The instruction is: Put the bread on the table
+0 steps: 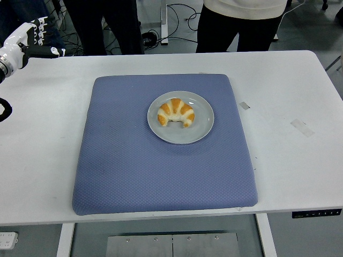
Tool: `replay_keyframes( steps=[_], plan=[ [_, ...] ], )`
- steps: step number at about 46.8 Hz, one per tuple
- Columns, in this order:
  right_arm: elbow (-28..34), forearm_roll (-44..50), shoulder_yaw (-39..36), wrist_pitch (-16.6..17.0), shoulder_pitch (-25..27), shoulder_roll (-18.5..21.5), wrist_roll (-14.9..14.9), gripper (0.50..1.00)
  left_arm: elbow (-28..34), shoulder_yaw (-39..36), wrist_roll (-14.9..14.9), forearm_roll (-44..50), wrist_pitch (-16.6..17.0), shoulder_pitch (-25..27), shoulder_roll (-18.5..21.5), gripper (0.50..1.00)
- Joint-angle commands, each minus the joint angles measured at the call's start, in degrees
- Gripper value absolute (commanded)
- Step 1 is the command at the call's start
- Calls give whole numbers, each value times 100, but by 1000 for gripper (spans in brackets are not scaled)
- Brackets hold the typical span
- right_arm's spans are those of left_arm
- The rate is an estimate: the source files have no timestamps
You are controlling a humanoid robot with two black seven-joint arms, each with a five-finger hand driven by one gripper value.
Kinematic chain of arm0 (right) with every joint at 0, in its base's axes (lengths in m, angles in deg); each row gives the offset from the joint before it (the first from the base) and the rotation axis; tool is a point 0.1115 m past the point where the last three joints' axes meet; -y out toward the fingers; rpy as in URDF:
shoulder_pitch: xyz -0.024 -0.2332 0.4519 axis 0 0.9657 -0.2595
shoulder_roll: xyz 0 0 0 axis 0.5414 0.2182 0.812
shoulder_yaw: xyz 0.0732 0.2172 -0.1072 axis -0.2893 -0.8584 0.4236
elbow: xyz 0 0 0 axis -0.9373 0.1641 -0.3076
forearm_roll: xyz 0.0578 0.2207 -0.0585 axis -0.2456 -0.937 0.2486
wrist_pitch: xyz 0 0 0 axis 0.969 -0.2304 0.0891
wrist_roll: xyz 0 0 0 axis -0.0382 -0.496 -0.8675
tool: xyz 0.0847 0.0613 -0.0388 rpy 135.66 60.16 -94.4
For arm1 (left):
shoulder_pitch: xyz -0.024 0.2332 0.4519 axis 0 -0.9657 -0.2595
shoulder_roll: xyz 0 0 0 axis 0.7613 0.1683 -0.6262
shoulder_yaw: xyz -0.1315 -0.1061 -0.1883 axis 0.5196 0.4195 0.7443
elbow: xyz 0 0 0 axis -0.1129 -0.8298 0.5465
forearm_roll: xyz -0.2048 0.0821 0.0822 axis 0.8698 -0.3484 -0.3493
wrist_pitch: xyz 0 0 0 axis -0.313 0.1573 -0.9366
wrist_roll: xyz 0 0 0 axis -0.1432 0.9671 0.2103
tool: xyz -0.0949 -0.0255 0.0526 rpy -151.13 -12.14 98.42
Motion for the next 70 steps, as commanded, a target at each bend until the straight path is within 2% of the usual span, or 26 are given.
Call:
replay_keyframes(
  steps=[1, 30, 40, 48, 58, 70],
  plan=[
    [0, 0, 0, 0, -8, 0, -1, 1000, -5, -16, -14, -70, 4, -24, 8, 978],
    [0, 0, 0, 0, 1, 0, -1, 1000, 12, 89, -5, -246, -14, 46, -27, 983],
    [0, 0, 0, 0, 1, 0, -1, 1000, 56, 2, 39, -404, -49, 213, -159, 980],
    [0, 0, 0, 0, 1, 0, -1, 1000, 249, 1, 101, -677, -330, 292, -150, 974],
    [0, 0, 0, 0, 1, 0, -1, 1000, 478, -165, 417, -923, -330, 608, -203, 945],
    [0, 0, 0, 0, -8, 0, -1, 1000, 654, -763, 496, -941, -278, 951, -326, 942]
  ],
)
